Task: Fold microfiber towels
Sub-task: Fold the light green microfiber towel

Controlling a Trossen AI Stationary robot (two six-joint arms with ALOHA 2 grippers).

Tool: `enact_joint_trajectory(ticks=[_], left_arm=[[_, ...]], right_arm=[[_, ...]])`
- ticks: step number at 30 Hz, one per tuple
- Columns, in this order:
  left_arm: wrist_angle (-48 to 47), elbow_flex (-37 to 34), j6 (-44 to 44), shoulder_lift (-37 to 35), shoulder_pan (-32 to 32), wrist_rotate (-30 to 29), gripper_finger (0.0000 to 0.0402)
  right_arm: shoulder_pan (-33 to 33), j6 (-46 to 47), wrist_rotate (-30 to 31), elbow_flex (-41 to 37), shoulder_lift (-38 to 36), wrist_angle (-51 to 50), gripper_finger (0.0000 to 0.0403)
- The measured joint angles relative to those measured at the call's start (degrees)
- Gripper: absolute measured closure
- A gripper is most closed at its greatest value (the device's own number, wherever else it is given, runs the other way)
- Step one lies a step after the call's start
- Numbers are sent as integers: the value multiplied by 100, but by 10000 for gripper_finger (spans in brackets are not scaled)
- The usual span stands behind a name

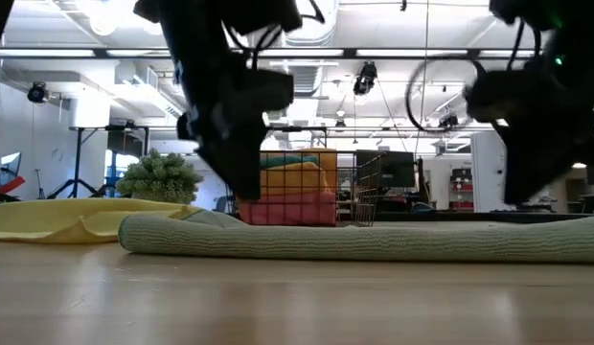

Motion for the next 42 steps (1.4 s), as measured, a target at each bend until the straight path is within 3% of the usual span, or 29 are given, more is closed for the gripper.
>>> enact_joint_trajectory(ticks=[6,9,16,22,28,32,42], left_arm=[[642,-83,-15,-246,-223,250,272],[997,-107,-18,-69,-313,585,272],[1073,-208,-683,104,-571,732,272],[1052,-525,-1443,205,-797,756,272],[1178,-741,-1666,229,-826,669,272],[1141,-804,-1599,246,-769,258,272],[1136,-813,847,261,-250,-27,272]], right_arm=[[-411,-1216,261,145,12,59,349],[-778,-1640,-22,46,50,51,349],[-1241,-2745,-429,-15,79,432,349],[-1513,-3208,-917,-74,598,643,349],[-1511,-3139,-1060,-22,1025,715,349],[-1310,-2665,-1274,-22,1040,725,349],[-195,-904,-1354,109,980,761,349]])
